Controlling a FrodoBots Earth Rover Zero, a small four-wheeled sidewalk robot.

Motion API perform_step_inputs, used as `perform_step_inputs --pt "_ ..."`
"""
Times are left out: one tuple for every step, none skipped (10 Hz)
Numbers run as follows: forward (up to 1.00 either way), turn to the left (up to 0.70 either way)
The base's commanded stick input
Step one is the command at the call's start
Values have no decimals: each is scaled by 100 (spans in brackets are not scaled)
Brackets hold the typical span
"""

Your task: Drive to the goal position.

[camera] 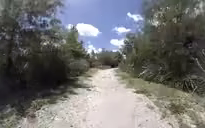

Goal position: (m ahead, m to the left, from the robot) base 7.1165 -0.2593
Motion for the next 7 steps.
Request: perform_step_inputs --pt "70 0" --pt "70 0" --pt "70 0" --pt "70 0" --pt "70 0" --pt "70 0" --pt "70 0"
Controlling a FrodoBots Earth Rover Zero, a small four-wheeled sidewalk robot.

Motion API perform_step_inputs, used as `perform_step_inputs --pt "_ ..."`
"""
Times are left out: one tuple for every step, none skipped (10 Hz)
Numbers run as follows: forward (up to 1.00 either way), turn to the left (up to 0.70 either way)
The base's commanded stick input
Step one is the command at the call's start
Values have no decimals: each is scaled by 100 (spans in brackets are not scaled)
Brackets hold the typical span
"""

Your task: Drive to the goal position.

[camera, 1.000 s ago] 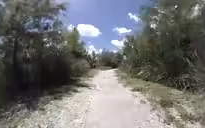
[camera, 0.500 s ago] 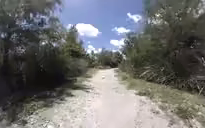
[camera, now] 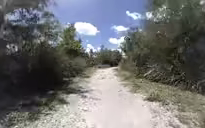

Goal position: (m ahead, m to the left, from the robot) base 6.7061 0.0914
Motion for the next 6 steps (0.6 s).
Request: perform_step_inputs --pt "70 0" --pt "70 0" --pt "70 0" --pt "70 0" --pt "70 0" --pt "70 0"
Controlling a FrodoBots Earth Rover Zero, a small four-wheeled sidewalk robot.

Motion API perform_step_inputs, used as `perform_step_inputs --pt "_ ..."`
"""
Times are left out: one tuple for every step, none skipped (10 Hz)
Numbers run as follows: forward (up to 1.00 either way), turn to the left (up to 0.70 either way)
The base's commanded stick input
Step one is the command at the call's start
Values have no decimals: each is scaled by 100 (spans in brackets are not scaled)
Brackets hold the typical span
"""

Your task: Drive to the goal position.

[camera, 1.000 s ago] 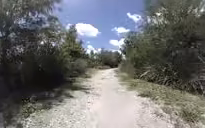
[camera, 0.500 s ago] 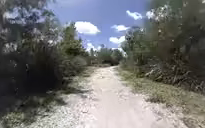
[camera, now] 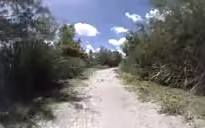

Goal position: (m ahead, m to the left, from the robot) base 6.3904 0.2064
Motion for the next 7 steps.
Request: perform_step_inputs --pt "70 0" --pt "70 0" --pt "70 0" --pt "70 0" --pt "70 0" --pt "70 0" --pt "70 0"
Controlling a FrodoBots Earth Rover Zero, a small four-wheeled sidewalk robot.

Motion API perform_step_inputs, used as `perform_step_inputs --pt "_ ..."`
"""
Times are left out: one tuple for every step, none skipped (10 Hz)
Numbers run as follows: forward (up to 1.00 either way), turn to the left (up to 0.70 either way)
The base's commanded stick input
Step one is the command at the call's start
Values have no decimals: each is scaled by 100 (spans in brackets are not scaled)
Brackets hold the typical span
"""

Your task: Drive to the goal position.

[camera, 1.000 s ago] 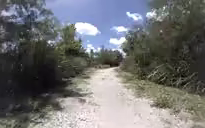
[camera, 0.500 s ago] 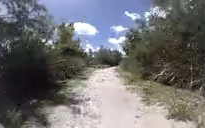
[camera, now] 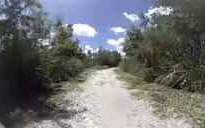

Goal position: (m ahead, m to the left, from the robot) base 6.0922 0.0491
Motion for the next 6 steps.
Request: perform_step_inputs --pt "70 0" --pt "70 0" --pt "70 0" --pt "70 0" --pt "70 0" --pt "70 0"
